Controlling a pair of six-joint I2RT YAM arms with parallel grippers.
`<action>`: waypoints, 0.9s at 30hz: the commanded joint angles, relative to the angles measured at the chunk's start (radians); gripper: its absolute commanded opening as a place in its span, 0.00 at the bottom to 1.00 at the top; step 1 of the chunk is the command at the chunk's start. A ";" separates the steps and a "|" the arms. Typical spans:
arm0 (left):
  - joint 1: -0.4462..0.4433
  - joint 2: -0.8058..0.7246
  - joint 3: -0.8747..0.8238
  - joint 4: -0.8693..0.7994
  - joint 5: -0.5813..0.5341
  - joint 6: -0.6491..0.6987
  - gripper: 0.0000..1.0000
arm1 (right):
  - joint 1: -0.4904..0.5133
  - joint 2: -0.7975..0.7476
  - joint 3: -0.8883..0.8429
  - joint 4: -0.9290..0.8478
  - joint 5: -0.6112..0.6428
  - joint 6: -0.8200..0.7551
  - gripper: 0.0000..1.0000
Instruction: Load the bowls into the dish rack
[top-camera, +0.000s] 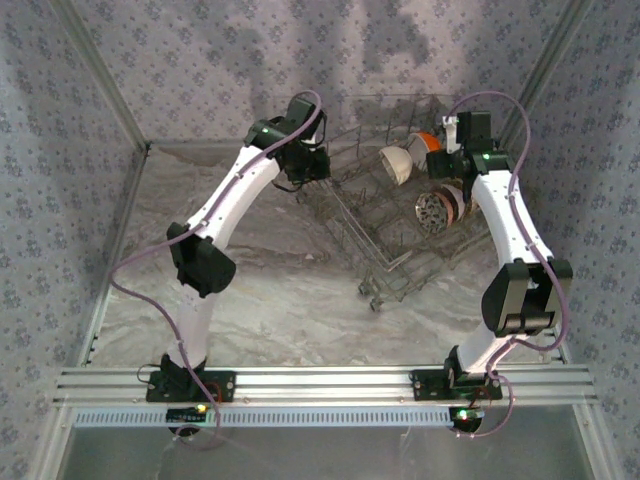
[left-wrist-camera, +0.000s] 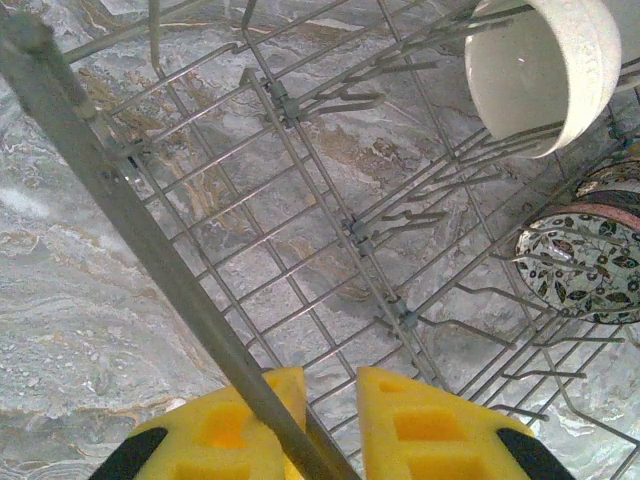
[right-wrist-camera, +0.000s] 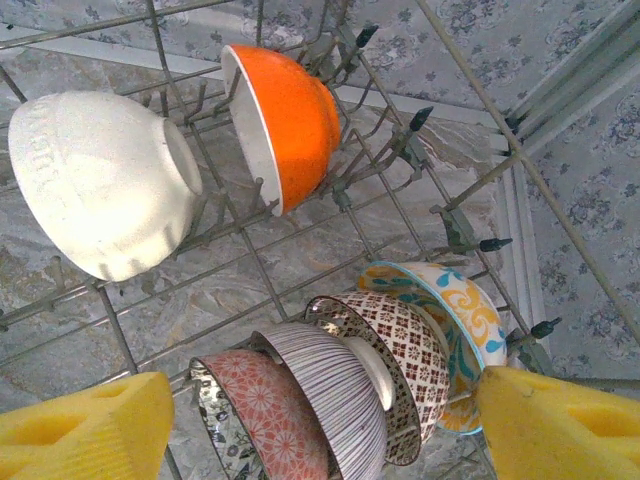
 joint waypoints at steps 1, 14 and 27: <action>0.049 -0.007 0.044 -0.021 -0.058 0.112 0.00 | -0.023 -0.011 0.033 -0.030 0.003 0.042 0.81; 0.155 0.002 0.092 -0.047 -0.010 0.207 0.00 | -0.159 0.070 0.205 -0.211 -0.101 0.145 0.81; 0.281 0.046 0.167 -0.078 0.099 0.318 0.00 | -0.296 0.122 0.174 -0.288 -0.302 0.209 0.84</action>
